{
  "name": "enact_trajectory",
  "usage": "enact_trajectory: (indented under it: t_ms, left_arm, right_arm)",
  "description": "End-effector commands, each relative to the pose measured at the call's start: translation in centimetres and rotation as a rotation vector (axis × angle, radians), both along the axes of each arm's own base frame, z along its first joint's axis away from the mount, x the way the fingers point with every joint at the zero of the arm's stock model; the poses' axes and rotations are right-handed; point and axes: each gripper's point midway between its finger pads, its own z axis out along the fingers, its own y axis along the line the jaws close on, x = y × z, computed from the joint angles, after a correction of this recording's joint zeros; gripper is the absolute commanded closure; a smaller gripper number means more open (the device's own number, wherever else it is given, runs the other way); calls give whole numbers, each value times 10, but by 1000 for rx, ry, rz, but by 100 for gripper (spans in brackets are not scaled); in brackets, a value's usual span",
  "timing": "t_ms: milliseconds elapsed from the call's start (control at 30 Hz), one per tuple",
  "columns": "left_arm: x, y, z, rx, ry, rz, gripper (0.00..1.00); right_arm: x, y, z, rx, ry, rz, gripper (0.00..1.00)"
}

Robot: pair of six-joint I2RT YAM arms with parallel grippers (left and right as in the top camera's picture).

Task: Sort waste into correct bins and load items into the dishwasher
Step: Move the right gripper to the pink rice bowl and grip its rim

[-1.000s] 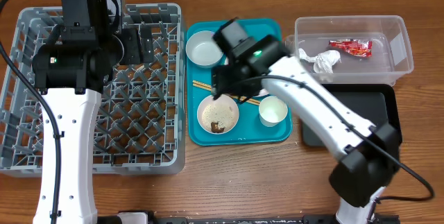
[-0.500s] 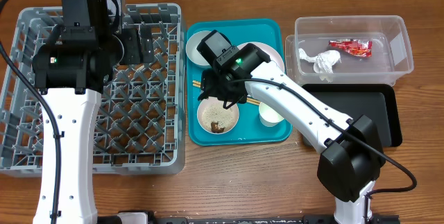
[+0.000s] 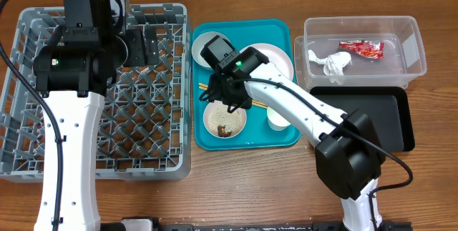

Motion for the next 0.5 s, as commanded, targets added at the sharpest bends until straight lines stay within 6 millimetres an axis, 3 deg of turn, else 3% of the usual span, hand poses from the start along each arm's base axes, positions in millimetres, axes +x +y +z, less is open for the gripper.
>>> enact_trajectory:
  t_ms: [0,467]
  left_arm:
    - [2,4,9,15,-26,3,0]
    - [2,4,9,15,-24,3,0]
  right_arm:
    - [2,7,2,10,-26,-4,34]
    - [-14,41,-26,9,-17,10,40]
